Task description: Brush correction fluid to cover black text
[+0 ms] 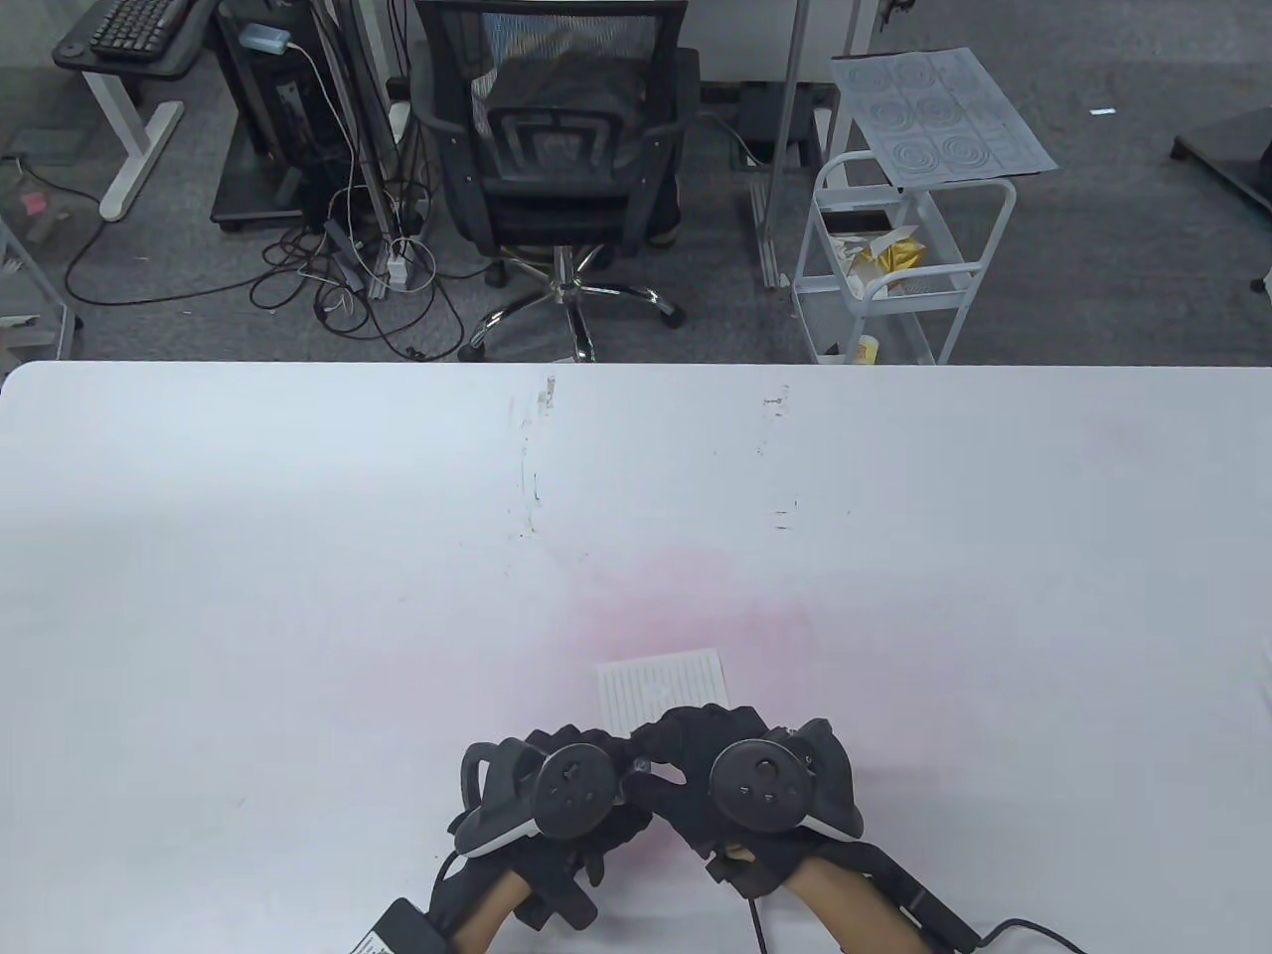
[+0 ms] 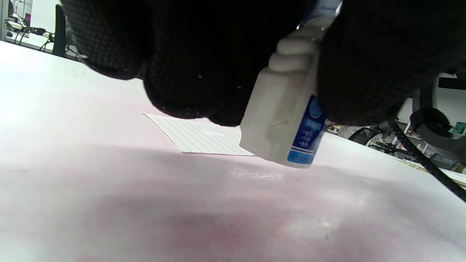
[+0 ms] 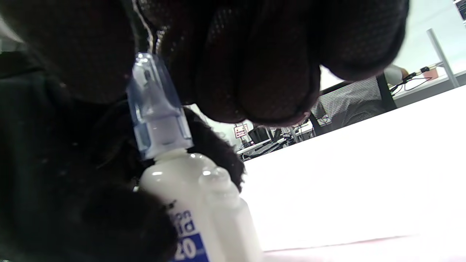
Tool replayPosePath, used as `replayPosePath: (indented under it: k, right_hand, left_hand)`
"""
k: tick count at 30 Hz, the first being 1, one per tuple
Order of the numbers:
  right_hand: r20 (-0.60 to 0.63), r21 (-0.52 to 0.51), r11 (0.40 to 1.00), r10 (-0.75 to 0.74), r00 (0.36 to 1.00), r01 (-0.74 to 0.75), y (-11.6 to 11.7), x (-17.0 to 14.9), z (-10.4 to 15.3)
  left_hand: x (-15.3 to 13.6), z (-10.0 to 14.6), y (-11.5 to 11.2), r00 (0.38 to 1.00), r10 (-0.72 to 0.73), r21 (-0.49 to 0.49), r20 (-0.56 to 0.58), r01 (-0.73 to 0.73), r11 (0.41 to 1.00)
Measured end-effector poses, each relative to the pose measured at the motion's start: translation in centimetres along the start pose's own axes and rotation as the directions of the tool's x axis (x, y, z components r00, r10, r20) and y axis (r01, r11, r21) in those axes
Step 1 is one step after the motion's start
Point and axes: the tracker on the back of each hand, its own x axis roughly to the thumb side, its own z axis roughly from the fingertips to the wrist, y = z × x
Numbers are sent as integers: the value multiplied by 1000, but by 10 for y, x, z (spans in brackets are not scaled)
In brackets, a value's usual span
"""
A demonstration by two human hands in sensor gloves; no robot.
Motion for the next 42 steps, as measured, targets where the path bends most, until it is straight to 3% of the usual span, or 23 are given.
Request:
replayPosePath:
  k: [5, 10, 16, 29, 33, 42]
  right_hand:
    - [-168, 71, 997, 39, 985, -27, -26, -15, 0]
    - [-277, 3, 960, 269, 922, -279, -52, -42, 8]
    - [-370, 95, 898, 432, 822, -430, -45, -76, 11]
    - [-389, 111, 905, 419, 820, -410, -34, -91, 12]
    - [-387, 108, 907, 416, 823, -408, -33, -91, 13]
    - [-384, 111, 906, 418, 823, -408, -33, -91, 13]
  left_hand:
    - [2, 0, 0, 1000, 2, 26, 17, -2, 1000]
    - [4, -2, -3, 1000, 3, 28, 30, -4, 1000]
    - [6, -6, -12, 999, 3, -3, 40, -3, 1000]
    - [8, -9, -22, 998, -44, -54, 47, 47, 997]
    - [4, -5, -10, 999, -9, -24, 44, 10, 1000]
    - [-26, 13, 39, 997, 71, 128, 10, -72, 989]
